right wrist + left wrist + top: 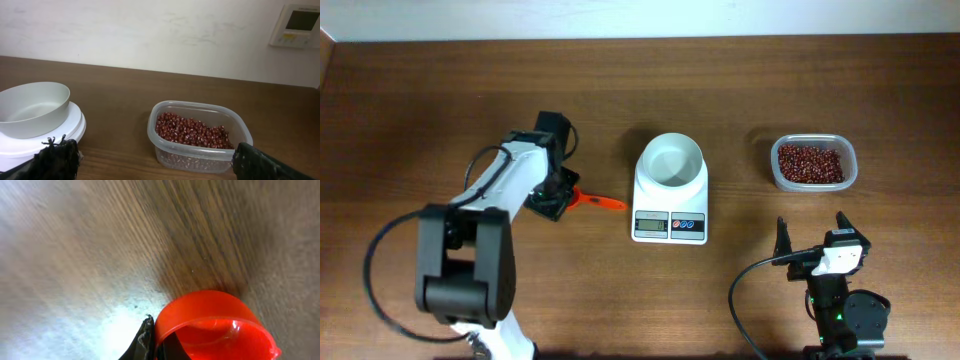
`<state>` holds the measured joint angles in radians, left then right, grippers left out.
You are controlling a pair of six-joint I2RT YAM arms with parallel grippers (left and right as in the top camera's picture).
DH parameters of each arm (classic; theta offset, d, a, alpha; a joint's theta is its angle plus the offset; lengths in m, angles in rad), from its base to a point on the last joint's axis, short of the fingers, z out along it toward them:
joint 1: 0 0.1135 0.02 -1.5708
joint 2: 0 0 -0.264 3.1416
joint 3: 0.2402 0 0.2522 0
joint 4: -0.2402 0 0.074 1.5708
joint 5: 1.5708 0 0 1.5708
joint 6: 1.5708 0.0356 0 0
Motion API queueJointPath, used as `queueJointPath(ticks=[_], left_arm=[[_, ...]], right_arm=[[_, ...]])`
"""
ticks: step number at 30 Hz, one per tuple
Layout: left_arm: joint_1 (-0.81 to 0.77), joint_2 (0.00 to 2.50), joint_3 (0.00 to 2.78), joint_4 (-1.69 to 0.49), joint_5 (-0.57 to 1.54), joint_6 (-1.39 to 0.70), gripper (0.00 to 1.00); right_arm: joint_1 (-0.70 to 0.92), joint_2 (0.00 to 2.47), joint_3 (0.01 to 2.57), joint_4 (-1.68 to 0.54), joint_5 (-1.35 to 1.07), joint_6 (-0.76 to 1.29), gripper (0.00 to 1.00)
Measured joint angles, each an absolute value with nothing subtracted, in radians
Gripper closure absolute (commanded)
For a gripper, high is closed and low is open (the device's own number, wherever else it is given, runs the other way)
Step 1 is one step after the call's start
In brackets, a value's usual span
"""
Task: Scoop and weigh 50g on scale
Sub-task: 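Lower the left gripper and grasp the red scoop's bowl rim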
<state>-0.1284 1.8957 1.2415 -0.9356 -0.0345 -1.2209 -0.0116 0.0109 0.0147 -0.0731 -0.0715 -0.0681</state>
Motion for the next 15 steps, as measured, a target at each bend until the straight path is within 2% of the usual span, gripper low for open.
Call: queueJointPath(ticks=[15], left_arm=[[-0.092, 1.625, 1.256, -1.103, -0.035, -1.023, 1.0]], right_arm=[[-0.012, 0.011, 0.015, -0.073, -0.072, -0.068, 0.01]])
